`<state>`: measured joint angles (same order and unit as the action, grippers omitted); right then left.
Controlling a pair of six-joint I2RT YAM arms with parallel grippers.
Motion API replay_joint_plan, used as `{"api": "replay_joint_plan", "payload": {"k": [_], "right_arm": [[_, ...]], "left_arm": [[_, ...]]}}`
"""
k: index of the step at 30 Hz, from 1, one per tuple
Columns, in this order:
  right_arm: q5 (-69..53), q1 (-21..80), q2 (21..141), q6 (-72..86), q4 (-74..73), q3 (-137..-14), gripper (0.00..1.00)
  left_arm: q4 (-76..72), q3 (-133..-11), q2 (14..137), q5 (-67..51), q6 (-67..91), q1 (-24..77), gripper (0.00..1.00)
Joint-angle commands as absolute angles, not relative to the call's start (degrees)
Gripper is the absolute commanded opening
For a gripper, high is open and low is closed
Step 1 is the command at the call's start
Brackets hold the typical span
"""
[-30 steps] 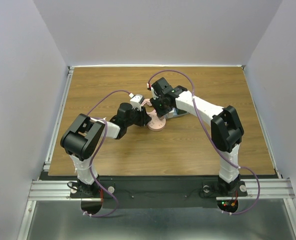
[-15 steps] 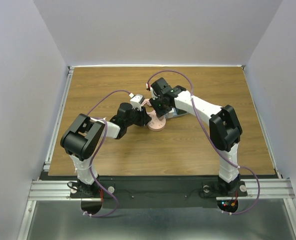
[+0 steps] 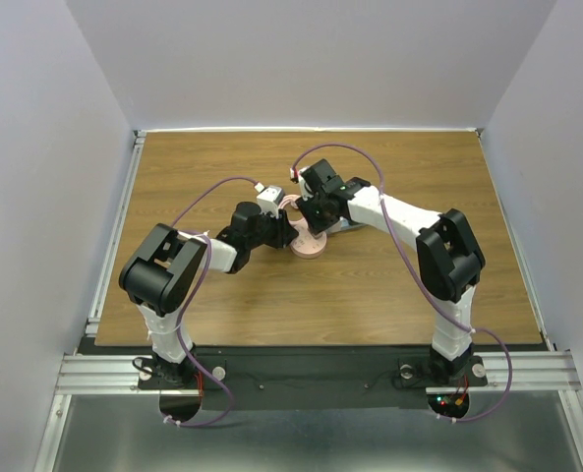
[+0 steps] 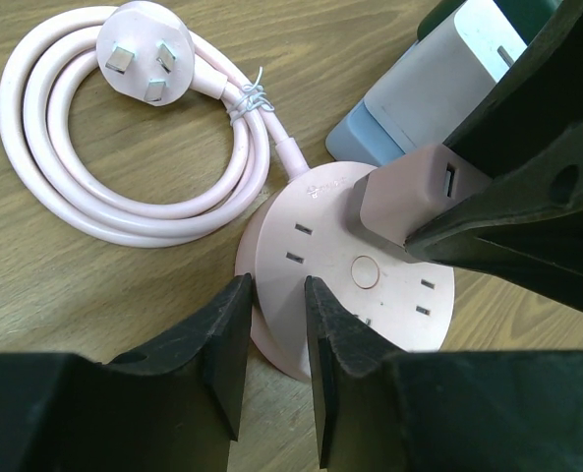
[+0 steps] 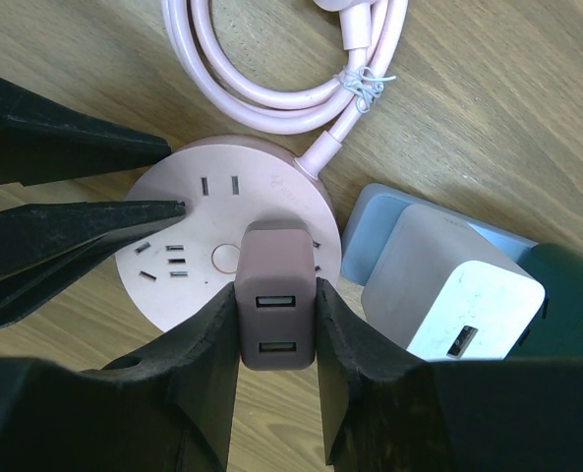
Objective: Insert the plug
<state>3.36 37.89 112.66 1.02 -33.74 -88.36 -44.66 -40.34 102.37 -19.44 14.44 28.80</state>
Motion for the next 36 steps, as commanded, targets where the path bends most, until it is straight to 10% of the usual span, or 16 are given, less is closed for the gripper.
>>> {"api": "replay_joint_plan", "payload": {"k": [1, 30, 36], "right_arm": [[3.78, 37.62, 115.39, 0.62, -33.4, -86.31, 0.0], [2.99, 37.53, 118.66, 6.24, -30.41, -83.49, 0.01], [3.95, 37.53, 114.09, 7.38, -30.41, -86.74, 0.62]], "left_arm": [[-38.85, -40.61, 103.8, -21.09, 12.83, 29.71, 0.37], [-39.02, -40.78, 103.45, -20.66, 13.27, 29.71, 0.37], [-38.76, -40.87, 103.54, -20.3, 13.54, 29.71, 0.37]]}}
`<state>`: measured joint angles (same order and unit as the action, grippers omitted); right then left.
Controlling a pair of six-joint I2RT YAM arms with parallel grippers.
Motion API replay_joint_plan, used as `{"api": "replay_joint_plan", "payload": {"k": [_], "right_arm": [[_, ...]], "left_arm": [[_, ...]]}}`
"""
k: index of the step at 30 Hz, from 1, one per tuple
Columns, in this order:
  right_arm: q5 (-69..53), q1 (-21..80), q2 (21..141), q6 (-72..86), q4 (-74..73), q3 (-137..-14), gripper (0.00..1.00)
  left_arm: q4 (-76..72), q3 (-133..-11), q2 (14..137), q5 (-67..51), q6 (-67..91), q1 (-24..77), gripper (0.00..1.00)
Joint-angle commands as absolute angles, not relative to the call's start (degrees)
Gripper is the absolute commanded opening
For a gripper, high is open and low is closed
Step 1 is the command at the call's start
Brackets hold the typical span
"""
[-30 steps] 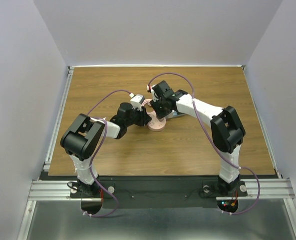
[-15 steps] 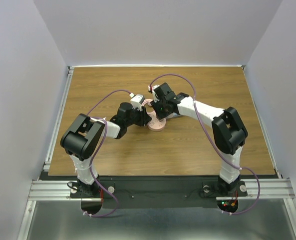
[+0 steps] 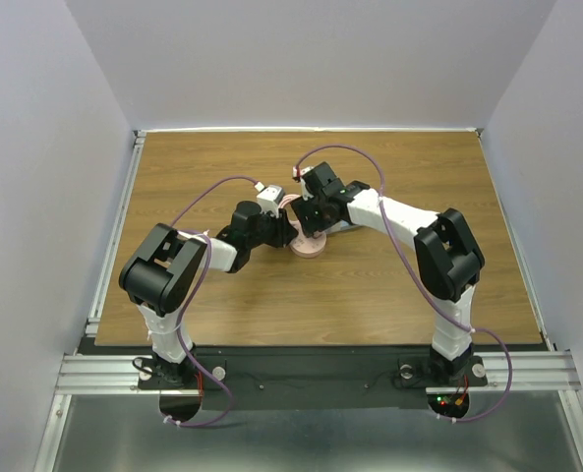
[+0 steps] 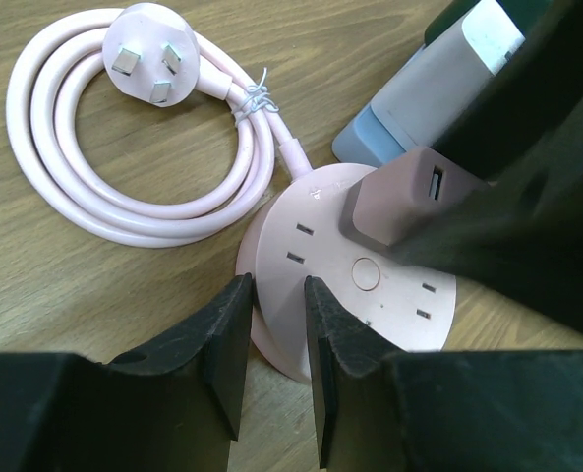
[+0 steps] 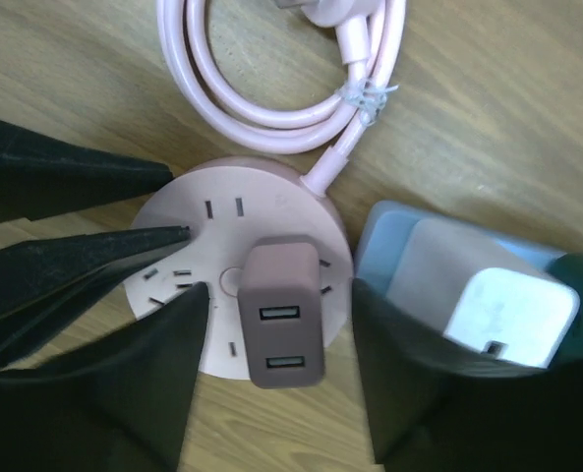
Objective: Insert the plug
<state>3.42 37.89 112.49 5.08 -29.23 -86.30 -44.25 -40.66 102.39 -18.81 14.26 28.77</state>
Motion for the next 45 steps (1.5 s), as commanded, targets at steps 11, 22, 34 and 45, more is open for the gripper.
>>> {"api": "replay_joint_plan", "payload": {"k": [11, 22, 34, 45], "right_arm": [[6.06, 37.53, 100.39, 6.42, -30.85, -89.3, 0.87], [15.99, 34.99, 89.57, 9.31, -29.2, -79.38, 0.96], [18.25, 22.42, 77.97, 18.18, -13.03, -59.97, 1.0], [31.54, 18.54, 58.99, 22.59, -7.47, -48.17, 1.0]], "left_arm": [[-37.18, -41.13, 102.04, -18.55, 13.1, 29.71, 0.37], [-31.47, -43.33, 93.18, -13.54, 16.52, 29.62, 0.51], [-15.85, -47.1, 70.51, 5.88, 18.63, 23.56, 0.77], [-0.26, -57.65, 58.98, 17.31, 16.44, 21.36, 0.78]]}}
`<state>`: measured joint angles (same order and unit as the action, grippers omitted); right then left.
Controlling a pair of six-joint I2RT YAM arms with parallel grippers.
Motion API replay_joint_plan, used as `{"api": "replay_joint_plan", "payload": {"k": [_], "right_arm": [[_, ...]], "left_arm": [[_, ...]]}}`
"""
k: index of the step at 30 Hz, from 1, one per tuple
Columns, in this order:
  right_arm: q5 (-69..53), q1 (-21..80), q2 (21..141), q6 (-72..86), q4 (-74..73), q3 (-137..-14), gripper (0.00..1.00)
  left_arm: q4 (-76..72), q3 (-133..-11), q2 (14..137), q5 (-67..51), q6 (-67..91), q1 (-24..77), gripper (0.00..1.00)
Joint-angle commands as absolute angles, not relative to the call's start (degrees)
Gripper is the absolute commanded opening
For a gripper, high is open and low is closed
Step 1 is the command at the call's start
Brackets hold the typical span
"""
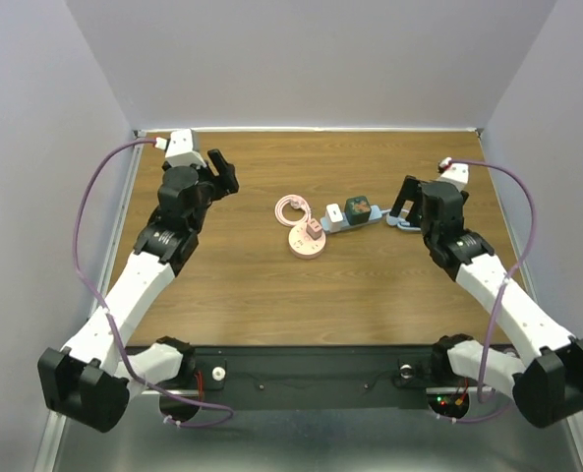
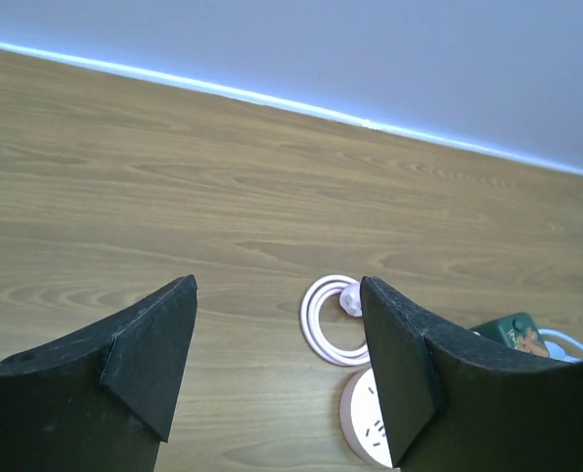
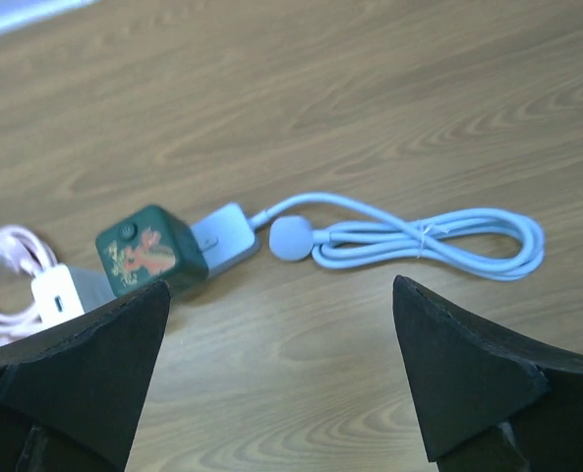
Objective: Insert the plug
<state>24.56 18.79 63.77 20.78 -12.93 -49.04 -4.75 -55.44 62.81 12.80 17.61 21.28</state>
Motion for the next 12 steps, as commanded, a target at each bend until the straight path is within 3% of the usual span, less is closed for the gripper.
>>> {"api": "replay_joint_plan", "payload": {"k": [1, 12], "right_arm": [[32.42, 18.63, 57.84, 22.67, -7.47, -47.38, 1.0], [37.09, 18.54, 50.36, 22.85, -7.47, -44.03, 1.0]], "left_arm": [[-0.09, -57.74, 58.37, 17.49, 16.44, 21.36, 0.79], [0.26, -56.95, 56.34, 15.91, 13.8, 21.27, 0.79]]}}
